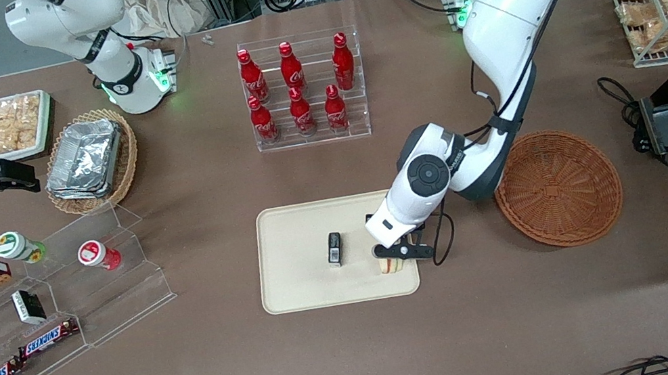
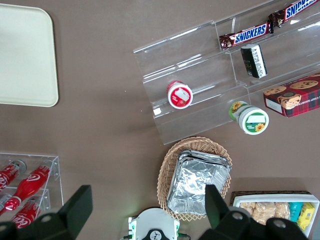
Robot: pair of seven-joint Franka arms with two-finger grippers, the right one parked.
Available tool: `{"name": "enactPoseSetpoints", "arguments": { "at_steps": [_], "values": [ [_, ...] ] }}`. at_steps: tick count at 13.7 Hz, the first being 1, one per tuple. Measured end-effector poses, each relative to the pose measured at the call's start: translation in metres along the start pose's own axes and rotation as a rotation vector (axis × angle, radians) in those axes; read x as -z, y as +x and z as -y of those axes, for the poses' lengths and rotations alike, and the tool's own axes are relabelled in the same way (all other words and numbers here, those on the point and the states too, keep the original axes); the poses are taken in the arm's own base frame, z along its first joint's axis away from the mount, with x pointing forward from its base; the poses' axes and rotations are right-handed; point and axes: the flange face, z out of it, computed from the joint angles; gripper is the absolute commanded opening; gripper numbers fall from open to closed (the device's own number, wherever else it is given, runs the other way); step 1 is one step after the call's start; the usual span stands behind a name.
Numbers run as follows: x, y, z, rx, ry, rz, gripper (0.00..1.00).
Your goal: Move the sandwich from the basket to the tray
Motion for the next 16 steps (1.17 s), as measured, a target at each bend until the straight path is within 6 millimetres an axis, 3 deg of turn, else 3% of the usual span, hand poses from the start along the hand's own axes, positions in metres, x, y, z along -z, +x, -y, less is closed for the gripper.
{"name": "enactPoseSetpoints", "arguments": {
  "at_steps": [2,4,6,8,10,11,16],
  "values": [
    [0.002,0.001,-0.002,0.028,0.004,-0.008,1.0],
    [0.022,0.005,-0.007,0.076,0.007,-0.03,1.0],
    [0.075,0.006,-0.014,0.12,0.048,-0.021,1.0],
    [0.152,0.0,-0.012,0.157,0.123,0.006,1.0],
    [0.221,-0.009,0.01,0.195,0.192,0.029,1.0],
    [0.247,-0.013,0.022,0.209,0.214,0.035,1.0],
    [0.334,-0.026,0.11,0.219,0.257,0.109,1.0]
  ]
}}
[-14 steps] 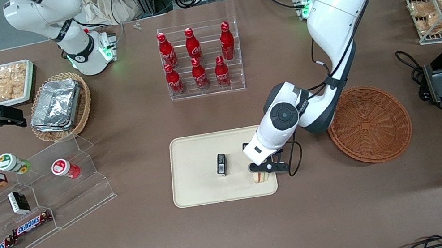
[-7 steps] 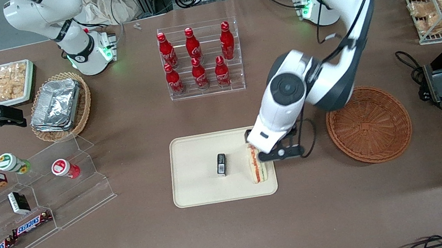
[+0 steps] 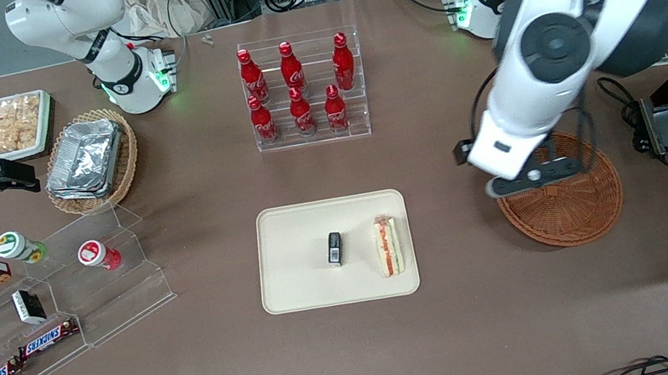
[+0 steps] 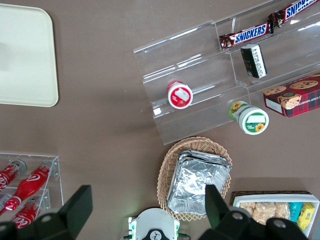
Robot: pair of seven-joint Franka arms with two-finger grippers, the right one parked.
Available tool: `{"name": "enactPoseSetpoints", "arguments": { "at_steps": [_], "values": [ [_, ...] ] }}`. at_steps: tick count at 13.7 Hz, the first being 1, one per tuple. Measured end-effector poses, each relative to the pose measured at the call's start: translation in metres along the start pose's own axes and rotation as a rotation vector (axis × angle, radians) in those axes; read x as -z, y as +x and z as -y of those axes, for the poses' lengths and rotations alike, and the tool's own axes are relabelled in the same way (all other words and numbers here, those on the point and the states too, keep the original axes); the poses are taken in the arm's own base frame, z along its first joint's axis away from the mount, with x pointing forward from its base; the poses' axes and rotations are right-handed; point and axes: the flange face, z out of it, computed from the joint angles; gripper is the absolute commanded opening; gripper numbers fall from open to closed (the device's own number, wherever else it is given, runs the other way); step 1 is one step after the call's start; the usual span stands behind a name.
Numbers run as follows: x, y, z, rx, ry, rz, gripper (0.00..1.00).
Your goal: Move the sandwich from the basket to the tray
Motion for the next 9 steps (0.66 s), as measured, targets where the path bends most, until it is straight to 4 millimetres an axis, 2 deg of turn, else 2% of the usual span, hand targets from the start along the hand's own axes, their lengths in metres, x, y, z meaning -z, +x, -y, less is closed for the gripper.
{"name": "enactPoseSetpoints", "arguments": {
  "at_steps": [3,7,8,9],
  "values": [
    [0.031,-0.011,0.057,-0.008,0.0,0.013,1.0],
    [0.064,-0.047,0.141,-0.042,-0.033,-0.011,1.0],
    [0.07,-0.057,0.154,-0.045,-0.034,-0.023,1.0],
    [0.076,-0.063,0.158,-0.047,-0.033,-0.035,1.0]
  ]
}}
